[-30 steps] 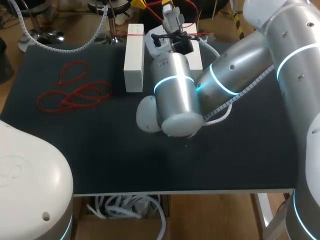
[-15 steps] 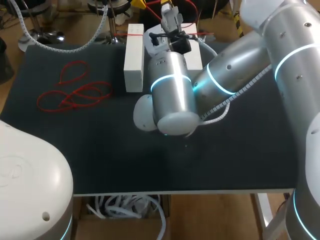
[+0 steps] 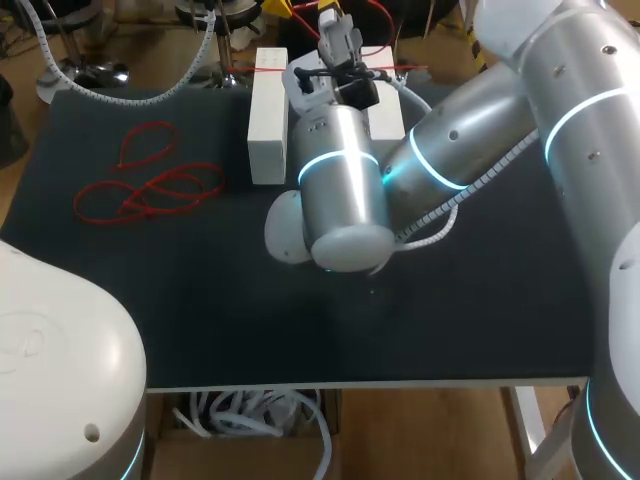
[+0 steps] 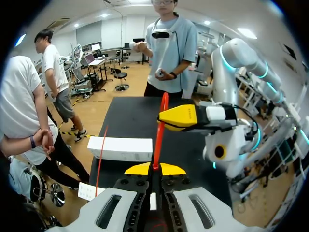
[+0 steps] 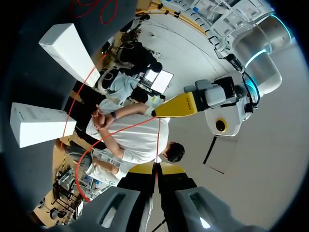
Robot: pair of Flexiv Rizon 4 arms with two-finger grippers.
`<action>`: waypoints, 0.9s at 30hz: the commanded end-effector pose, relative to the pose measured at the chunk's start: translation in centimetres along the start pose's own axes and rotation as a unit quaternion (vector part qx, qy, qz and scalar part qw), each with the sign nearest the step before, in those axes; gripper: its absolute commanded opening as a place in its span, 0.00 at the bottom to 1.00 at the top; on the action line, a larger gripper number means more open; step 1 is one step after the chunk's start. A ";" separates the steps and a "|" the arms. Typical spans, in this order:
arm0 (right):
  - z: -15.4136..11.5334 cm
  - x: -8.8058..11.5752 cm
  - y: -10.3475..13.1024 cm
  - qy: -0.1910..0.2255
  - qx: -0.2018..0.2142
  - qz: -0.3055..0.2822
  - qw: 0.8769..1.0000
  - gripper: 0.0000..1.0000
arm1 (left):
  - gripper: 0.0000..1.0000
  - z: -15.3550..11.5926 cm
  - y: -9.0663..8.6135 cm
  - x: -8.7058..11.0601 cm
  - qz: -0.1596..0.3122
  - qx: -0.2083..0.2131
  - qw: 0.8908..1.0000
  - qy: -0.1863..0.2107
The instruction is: Grab the tape and strap the tape.
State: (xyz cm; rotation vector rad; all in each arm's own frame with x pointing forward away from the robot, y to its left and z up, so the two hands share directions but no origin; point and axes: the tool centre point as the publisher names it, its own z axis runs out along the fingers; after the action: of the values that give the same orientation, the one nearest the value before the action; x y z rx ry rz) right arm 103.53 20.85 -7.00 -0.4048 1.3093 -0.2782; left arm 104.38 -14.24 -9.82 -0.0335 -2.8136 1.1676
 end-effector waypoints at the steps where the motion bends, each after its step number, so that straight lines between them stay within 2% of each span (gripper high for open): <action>1: 0.1 -0.2 0.3 0.003 0.002 0.000 1.000 0.00 | 0.00 -0.1 -0.1 0.0 -0.001 -0.002 1.000 0.001; 17: 0.5 -0.5 1.4 0.004 0.007 -0.007 1.000 0.00 | 0.00 -0.1 -0.1 0.0 -0.001 -0.002 1.000 0.001; 27: 0.5 -0.5 3.0 0.003 0.012 -0.024 1.000 0.00 | 0.00 -0.1 -0.1 0.0 -0.001 -0.002 1.000 0.001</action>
State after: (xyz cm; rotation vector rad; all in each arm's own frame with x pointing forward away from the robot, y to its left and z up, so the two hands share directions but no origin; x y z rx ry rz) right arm 103.82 23.06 -7.50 -0.4224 1.3045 -0.3213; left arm 104.37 -14.22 -9.83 -0.0336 -2.8136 1.1670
